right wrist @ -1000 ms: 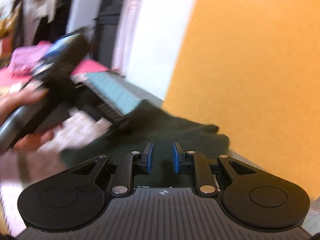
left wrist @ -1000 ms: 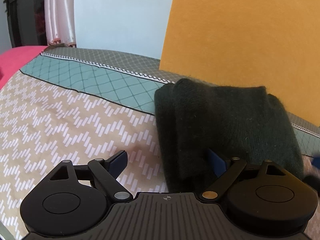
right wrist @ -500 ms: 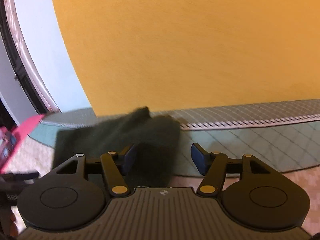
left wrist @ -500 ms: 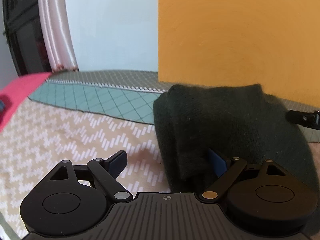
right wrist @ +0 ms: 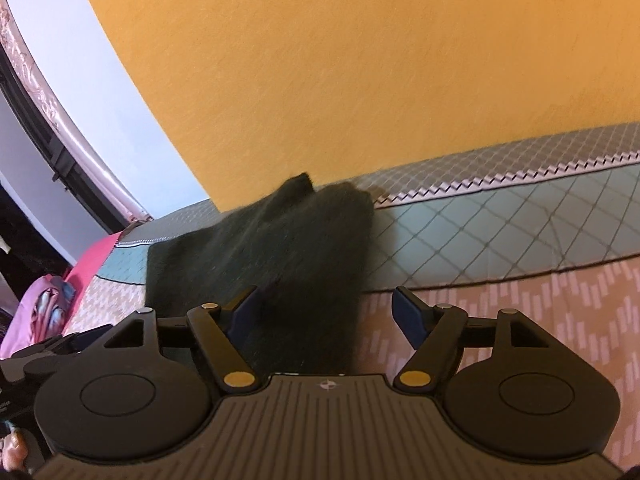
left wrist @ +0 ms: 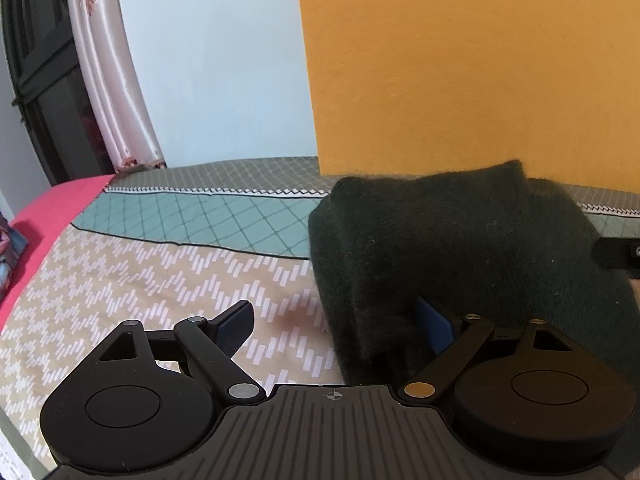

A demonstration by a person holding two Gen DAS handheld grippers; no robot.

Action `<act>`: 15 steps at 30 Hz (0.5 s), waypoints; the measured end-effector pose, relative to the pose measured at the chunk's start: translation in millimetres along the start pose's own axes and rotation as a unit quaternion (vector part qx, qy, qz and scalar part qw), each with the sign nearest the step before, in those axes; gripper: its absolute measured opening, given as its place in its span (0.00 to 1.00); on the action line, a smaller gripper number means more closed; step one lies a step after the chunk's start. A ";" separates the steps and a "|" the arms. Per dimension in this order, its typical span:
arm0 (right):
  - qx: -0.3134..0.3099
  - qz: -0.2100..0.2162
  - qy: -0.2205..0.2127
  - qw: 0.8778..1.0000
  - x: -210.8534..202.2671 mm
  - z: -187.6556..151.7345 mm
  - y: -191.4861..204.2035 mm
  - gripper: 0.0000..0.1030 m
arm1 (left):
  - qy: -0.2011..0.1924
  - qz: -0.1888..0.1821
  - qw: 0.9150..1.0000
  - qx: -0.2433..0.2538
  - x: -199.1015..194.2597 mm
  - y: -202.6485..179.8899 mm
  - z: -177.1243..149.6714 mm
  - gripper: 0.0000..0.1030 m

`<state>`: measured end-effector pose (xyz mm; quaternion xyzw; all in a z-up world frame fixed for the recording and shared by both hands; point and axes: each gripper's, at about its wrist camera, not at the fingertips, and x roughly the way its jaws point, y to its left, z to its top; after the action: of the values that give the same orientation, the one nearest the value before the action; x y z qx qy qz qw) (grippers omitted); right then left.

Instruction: Fold small clothes

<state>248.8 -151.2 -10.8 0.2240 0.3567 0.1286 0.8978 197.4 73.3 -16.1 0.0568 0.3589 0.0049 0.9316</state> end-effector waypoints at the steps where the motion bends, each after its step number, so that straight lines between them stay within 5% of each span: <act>1: 0.003 0.004 0.003 1.000 0.5 -1.3 -0.6 0.75 | 0.005 -0.003 1.000 -0.003 0.3 0.8 0.5 1.00; 5: 0.029 0.024 0.014 0.999 2.9 -5.8 -7.6 0.76 | 0.034 -0.016 0.999 -0.022 7.9 10.3 3.6 1.00; 9: 0.077 0.057 0.037 0.995 4.9 -8.2 -19.1 0.76 | 0.088 -0.099 0.987 -0.086 20.7 36.4 7.1 1.00; 11: 0.095 0.076 0.051 0.991 7.0 -9.1 -23.3 0.76 | 0.138 -0.175 0.965 -0.140 35.6 54.6 5.4 1.00; 13: 0.106 0.092 0.066 0.988 10.3 -10.6 -25.2 0.76 | 0.193 -0.261 0.927 -0.190 54.6 67.2 -1.8 1.00; 14: 0.109 0.098 0.073 0.987 12.8 -11.6 -25.4 0.77 | 0.197 -0.287 0.916 -0.200 58.5 69.6 -4.3 1.00; 15: 0.112 0.103 0.078 0.985 15.4 -12.6 -25.5 0.77 | 0.194 -0.293 0.915 -0.198 58.9 69.5 -4.9 1.00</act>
<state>252.8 -163.4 -40.5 0.3476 0.4127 0.1964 0.8187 240.1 145.8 -51.5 -0.2386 0.5246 -0.1860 0.7958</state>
